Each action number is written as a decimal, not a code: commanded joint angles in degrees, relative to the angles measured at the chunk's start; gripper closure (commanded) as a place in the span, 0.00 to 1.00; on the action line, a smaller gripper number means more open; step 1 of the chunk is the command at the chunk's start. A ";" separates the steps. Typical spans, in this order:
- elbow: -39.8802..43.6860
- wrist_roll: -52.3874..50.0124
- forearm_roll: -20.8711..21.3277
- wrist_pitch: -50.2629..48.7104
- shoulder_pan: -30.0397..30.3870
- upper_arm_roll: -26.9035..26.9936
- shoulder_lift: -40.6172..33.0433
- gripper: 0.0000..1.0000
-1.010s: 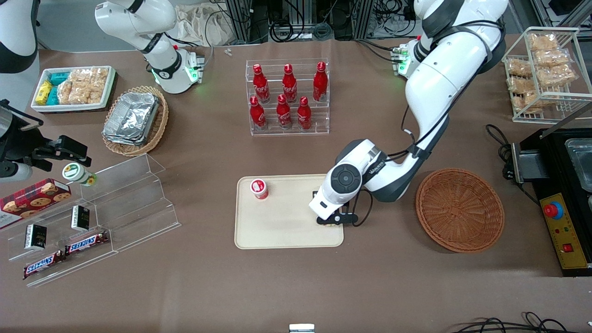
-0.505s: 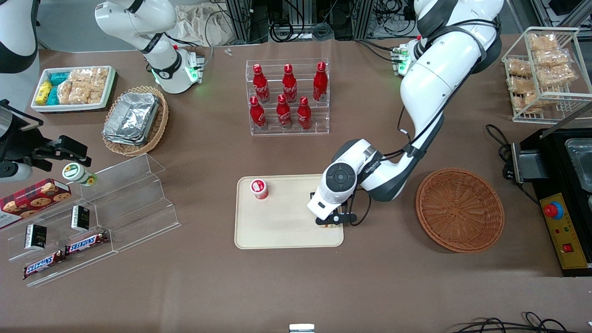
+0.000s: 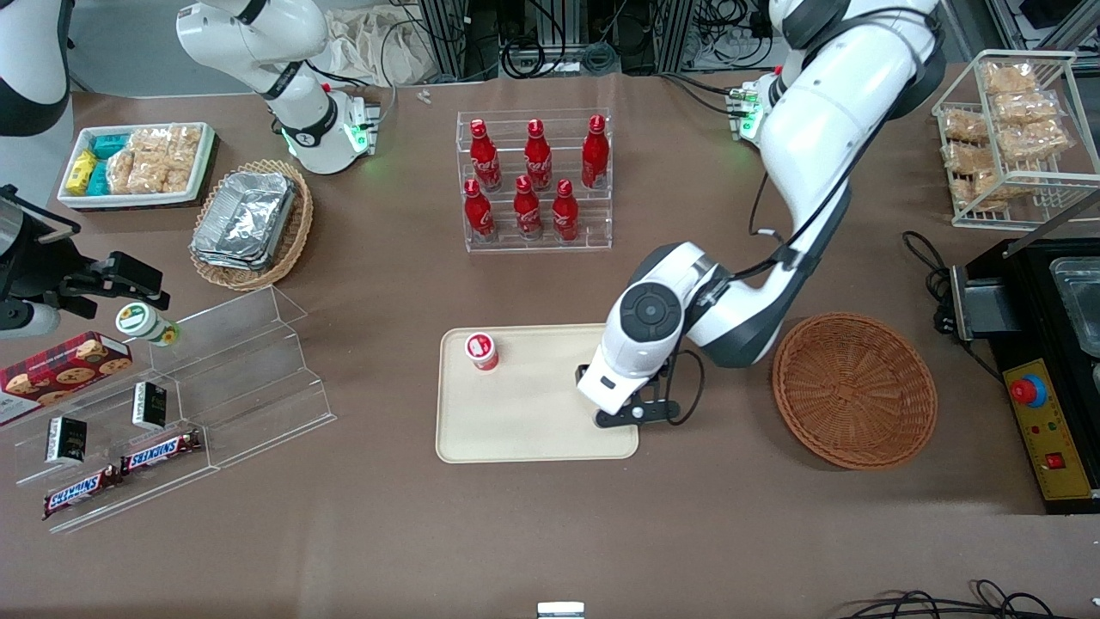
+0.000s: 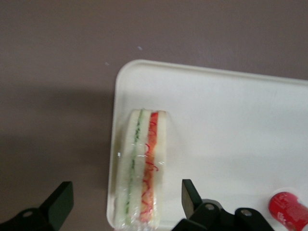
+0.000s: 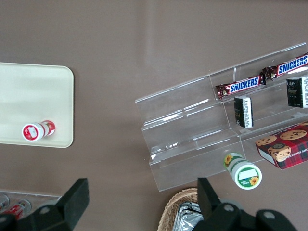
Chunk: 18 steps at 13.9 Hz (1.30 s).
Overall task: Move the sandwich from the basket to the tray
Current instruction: 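Open the left gripper and withdraw it back toward the basket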
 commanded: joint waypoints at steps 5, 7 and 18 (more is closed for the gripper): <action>-2.05 3.79 -4.54 -12.10 10.20 -0.40 -13.20 0.00; -4.33 13.79 -9.53 -17.89 14.69 -0.85 -17.76 0.01; -31.50 47.15 -21.16 -12.02 11.71 22.71 -43.01 0.00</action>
